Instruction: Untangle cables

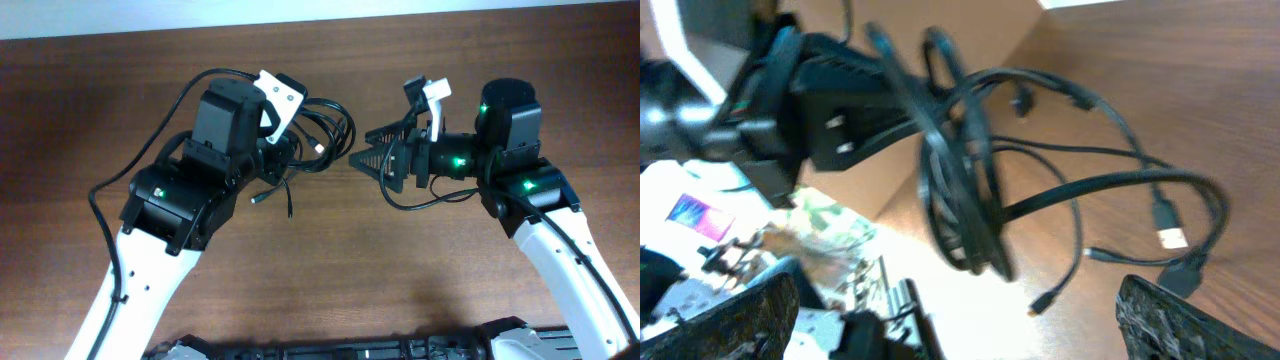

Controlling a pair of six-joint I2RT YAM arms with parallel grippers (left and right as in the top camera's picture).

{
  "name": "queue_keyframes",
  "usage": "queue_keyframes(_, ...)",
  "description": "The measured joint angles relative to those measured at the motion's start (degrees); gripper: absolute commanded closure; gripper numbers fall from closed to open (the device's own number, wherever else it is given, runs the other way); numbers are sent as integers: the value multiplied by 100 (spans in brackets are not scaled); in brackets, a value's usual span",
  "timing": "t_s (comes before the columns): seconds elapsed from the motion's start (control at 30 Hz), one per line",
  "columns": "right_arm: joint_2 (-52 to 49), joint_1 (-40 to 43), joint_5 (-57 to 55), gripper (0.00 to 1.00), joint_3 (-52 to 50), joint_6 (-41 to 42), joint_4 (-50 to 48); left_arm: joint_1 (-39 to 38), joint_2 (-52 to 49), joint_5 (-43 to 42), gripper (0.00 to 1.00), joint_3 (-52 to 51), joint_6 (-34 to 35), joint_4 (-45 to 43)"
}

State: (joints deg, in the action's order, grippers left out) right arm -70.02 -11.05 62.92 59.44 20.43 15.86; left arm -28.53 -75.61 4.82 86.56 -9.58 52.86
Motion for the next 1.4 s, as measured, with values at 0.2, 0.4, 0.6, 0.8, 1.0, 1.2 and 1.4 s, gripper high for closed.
queue_keyframes(0.2, -2, 0, 1488, 1, -2, -713, -192, 0, 0, 15, 100, 0, 1014, -149)
queue_keyframes(0.4, -2, 0, 1908, 1, -15, -284, -1596, 0, 0, -166, 100, -2, 1526, -170)
queue_keyframes(0.6, -2, 0, 1799, 1, -15, -136, -1668, -201, 0, -800, 100, -2, 1572, -264)
queue_keyframes(0.8, -2, 0, 1661, 1, -15, -114, -1679, -260, 0, -420, 100, -2, 1639, -186)
queue_keyframes(1.0, -2, 0, 1276, 1, -15, -114, -1681, -260, 0, -31, 100, -2, 1893, -101)
queue_keyframes(1.2, -11, 0, 1141, 1, -15, -111, -1676, -258, 0, -514, 100, -2, 1932, -166)
queue_keyframes(1.4, -17, 0, 706, 1, -15, -114, -1659, -258, 0, -719, 100, -2, 1928, -160)
